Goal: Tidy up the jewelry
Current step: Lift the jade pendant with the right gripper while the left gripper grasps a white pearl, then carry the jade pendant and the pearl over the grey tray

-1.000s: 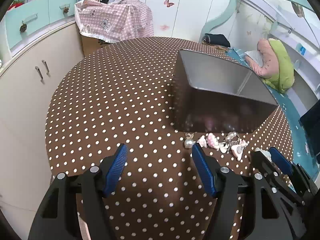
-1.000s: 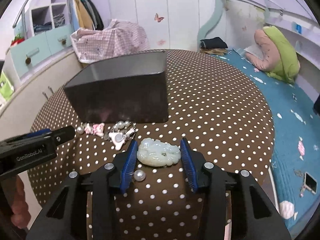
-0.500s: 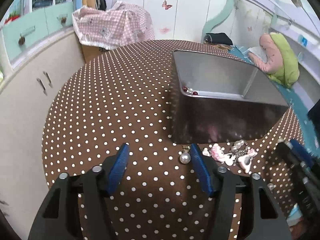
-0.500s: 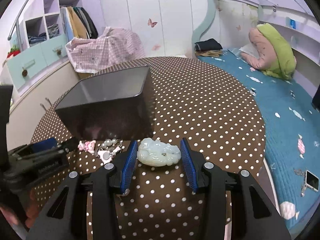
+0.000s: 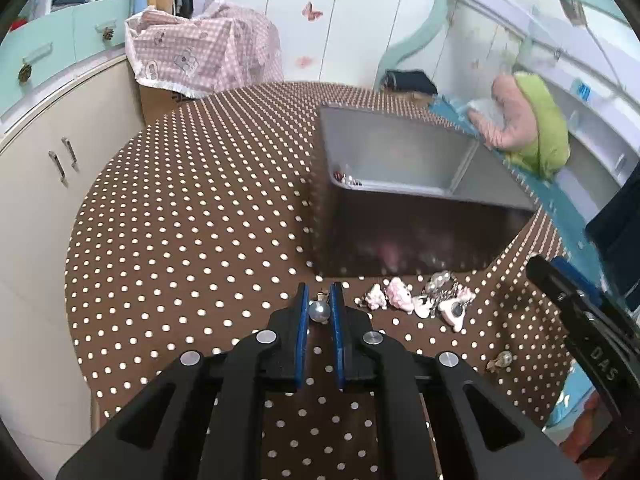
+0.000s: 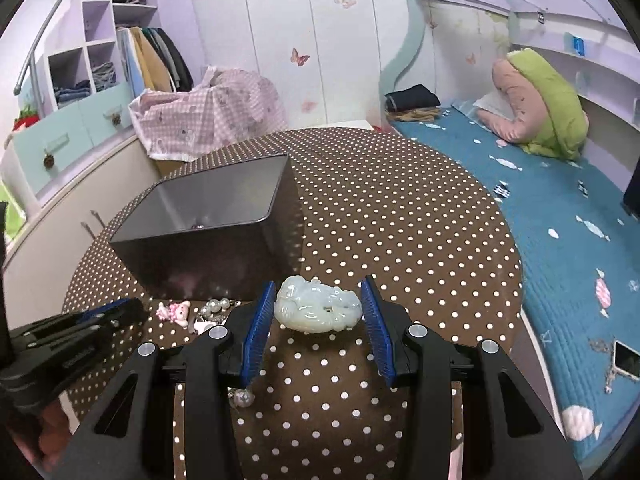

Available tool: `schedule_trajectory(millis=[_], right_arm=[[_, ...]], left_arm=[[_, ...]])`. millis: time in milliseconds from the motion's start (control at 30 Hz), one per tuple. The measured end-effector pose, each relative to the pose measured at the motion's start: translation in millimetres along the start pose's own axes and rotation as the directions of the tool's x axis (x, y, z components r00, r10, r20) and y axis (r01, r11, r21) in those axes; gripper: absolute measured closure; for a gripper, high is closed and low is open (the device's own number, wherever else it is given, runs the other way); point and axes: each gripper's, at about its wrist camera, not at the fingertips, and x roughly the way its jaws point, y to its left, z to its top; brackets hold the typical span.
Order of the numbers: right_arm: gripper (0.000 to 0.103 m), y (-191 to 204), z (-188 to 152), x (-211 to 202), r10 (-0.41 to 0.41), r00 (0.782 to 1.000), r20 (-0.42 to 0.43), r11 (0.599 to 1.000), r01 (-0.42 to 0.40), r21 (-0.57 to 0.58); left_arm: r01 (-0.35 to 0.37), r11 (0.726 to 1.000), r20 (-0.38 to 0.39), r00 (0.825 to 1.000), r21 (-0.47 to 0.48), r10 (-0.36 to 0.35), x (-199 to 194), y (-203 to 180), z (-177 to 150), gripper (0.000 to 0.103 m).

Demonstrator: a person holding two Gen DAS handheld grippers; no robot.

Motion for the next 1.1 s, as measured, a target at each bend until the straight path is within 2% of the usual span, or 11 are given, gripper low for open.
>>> schedule_trajectory(millis=[200,400,467,600,767,1000,1100], right_arm=[[0.059,2,5,-6,0.014,1.000,0.015,1.000,-0.014,0.000],[0.059,7,15,-16,0.022,0.998,0.054,1.000,-0.021,-0.016],[0.059,8,18,-20,0.026,0.997,0.068,0.999,-0.025,-0.021],[0.059,13,30,-27,0.037,0.993,0.109,0.999,-0.033,-0.033],[0.059,24,47,-34,0.059,0.987,0.147,0.997,-0.052,-0.052],[0.059,38,67,-30,0.095,0.983,0.159,0.993,-0.083,-0.079],[0.059,44,72,-25,0.098,0.983,0.152,0.992,-0.084,-0.093]], left_arm=[[-0.002,1.000,0.029,1.000,-0.031,0.003,-16,10,1,0.094],[-0.006,1.000,0.076,0.997,-0.023,0.007,-33,10,9,0.094],[0.002,1.000,0.091,0.996,-0.015,-0.001,-37,8,13,0.094],[-0.027,0.999,0.146,0.989,0.042,0.021,-47,-1,25,0.094],[0.005,0.997,0.192,0.981,0.071,-0.018,-57,-12,42,0.094],[0.055,0.994,0.215,0.974,0.096,-0.074,-56,-24,63,0.094],[0.042,0.994,0.224,0.972,0.105,-0.065,-51,-29,68,0.094]])
